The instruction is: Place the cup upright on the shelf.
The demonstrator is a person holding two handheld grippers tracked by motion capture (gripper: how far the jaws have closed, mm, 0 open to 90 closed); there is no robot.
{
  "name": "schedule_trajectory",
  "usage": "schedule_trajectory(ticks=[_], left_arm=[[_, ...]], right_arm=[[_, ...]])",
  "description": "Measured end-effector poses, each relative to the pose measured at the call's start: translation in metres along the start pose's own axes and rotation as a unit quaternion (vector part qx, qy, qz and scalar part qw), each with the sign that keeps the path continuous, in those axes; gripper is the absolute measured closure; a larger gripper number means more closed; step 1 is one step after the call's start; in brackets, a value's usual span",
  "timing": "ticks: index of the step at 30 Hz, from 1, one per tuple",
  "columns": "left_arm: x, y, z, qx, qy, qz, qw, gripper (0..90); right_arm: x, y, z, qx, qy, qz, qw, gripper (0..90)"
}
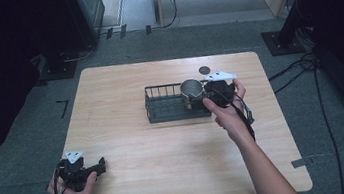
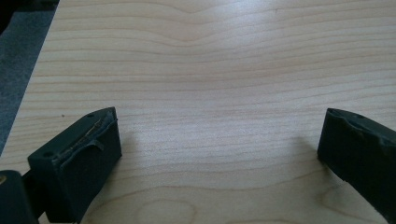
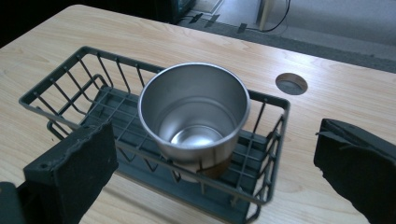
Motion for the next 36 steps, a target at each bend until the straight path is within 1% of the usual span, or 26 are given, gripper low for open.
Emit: schedule_trajectory(ticks=[6, 24, 29, 35, 36], left_arm=[[0.000, 0.000, 0.000, 0.000, 0.000, 0.000, 1.0000, 0.0], [0.000, 0.000, 0.000, 0.000, 0.000, 0.000, 1.0000, 0.0], [0.000, 0.000, 0.000, 0.000, 0.000, 0.000, 1.0000, 0.0], [0.000, 0.000, 0.000, 0.000, 0.000, 0.000, 1.0000, 0.0], [0.000, 0.000, 0.000, 0.000, 0.000, 0.000, 1.0000, 0.0]], right_arm=[[-0.016, -0.011, 0.009, 0.007, -0.005, 0.007, 0.9999, 0.0], [-0.056, -0.059, 0.046, 0.032, -0.035, 0.013, 0.9988, 0.0], [-0.065, -0.075, 0.056, 0.040, -0.045, 0.012, 0.9981, 0.0], [-0.072, -0.096, 0.067, 0.045, -0.054, 0.005, 0.9975, 0.0], [-0.074, -0.101, 0.070, 0.049, -0.058, 0.005, 0.9971, 0.0]])
Point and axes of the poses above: each handheld gripper's, and its own axes: x roughly forward along the jaws, y roughly out of its top, z roughly to its right, the point moved 9 cm from there along x, roughly forward along the jaws, and after that the axes turned 3 degrees about y, right-handed, at the moved point
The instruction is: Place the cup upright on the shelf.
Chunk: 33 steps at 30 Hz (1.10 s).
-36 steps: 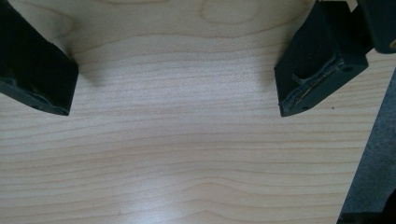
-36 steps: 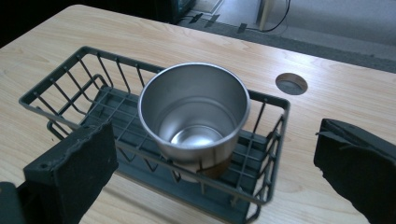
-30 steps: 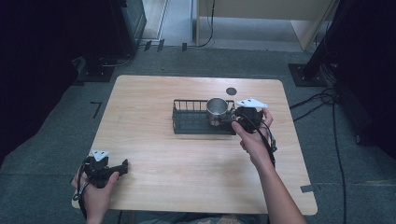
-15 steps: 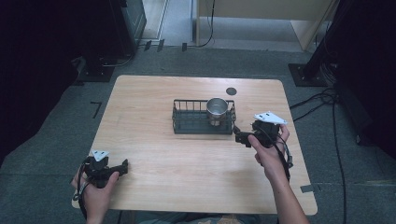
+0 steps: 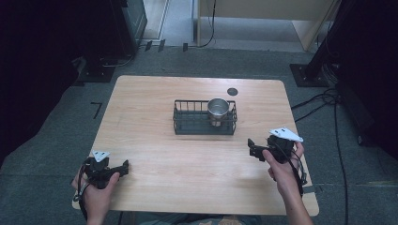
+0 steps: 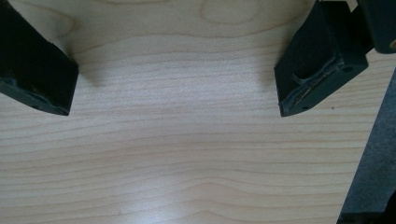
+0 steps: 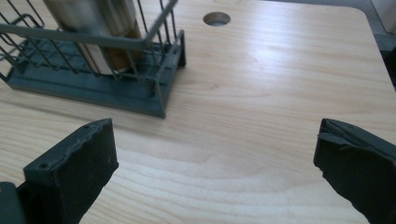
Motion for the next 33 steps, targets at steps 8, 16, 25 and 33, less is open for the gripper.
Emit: schedule_trajectory(ticks=[8, 16, 25, 33], left_arm=[[0.000, 0.000, 0.000, 0.002, 0.000, 0.000, 1.0000, 0.0], [0.000, 0.000, 0.000, 0.001, 0.000, 0.000, 1.0000, 0.0], [0.000, 0.000, 0.000, 0.002, 0.000, 0.000, 1.0000, 0.0], [0.000, 0.000, 0.000, 0.001, 0.000, 0.000, 1.0000, 0.0]], right_arm=[[-0.005, -0.024, 0.016, 0.014, -0.012, -0.010, 0.9998, 0.0], [-0.008, -0.049, 0.031, 0.018, -0.024, -0.021, 0.9993, 0.0], [-0.008, -0.081, 0.045, 0.019, -0.031, -0.038, 0.9986, 0.0], [-0.013, -0.105, 0.061, 0.031, -0.043, -0.052, 0.9972, 0.0]])
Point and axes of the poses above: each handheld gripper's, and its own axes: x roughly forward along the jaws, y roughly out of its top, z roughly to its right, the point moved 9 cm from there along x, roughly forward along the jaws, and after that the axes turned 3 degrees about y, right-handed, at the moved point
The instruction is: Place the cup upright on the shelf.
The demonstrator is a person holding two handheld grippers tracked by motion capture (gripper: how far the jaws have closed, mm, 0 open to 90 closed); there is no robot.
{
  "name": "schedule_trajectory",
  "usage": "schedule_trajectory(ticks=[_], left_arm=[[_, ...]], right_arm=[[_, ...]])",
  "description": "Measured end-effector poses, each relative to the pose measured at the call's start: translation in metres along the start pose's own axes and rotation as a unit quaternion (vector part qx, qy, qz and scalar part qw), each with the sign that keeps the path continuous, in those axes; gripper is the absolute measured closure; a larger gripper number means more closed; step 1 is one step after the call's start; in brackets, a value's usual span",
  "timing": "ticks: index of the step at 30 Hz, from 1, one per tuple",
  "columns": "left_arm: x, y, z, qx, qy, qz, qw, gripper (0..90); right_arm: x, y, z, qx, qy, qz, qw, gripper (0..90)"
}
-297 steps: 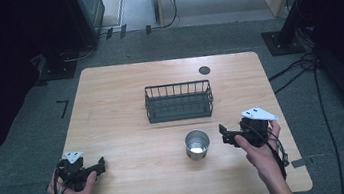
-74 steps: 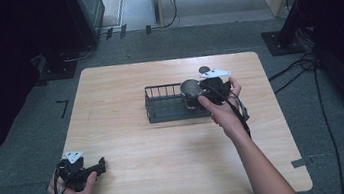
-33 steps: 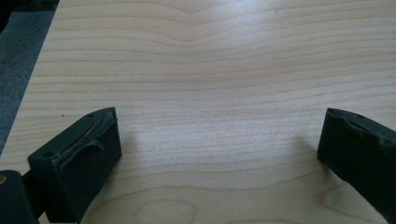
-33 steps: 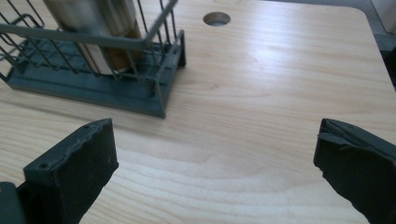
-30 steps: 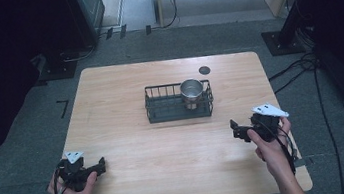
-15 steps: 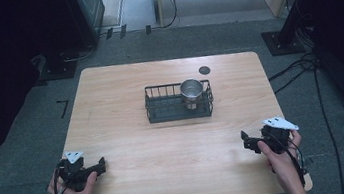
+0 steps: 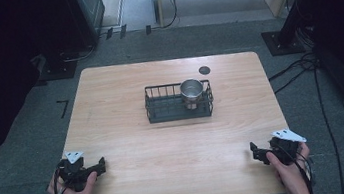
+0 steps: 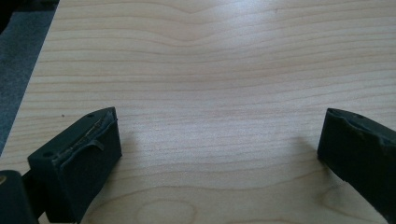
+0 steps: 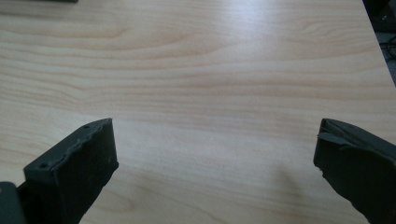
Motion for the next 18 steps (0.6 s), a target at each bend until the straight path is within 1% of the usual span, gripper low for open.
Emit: schedule_trajectory(ticks=[4, 7, 9, 12, 18], left_arm=[[0.000, 0.000, 0.000, 0.000, 0.000, 0.000, 1.0000, 0.0], [0.000, 0.000, 0.000, 0.000, 0.000, 0.000, 1.0000, 0.0], [0.000, 0.000, 0.000, 0.000, 0.000, 0.000, 1.0000, 0.0], [0.000, 0.000, 0.000, 0.000, 0.000, 0.000, 1.0000, 0.0], [0.000, 0.000, 0.000, 0.000, 0.000, 0.000, 1.0000, 0.0]], right_arm=[[-0.002, -0.010, 0.009, 0.000, -0.008, -0.007, 0.9999, 0.0], [-0.004, -0.017, 0.015, 0.010, -0.013, -0.012, 0.9998, 0.0], [-0.004, -0.021, 0.019, 0.009, -0.017, -0.015, 0.9997, 0.0], [-0.005, -0.023, 0.019, 0.012, -0.015, -0.015, 0.9997, 0.0], [-0.004, -0.024, 0.019, 0.007, -0.021, -0.021, 0.9996, 0.0]])
Point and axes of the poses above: each handheld gripper's, and its own axes: x roughly forward along the jaws, y roughly out of its top, z roughly to its right, the point moved 9 cm from there along x, roughly forward along the jaws, and after that the axes turned 3 degrees about y, right-handed, at the moved point
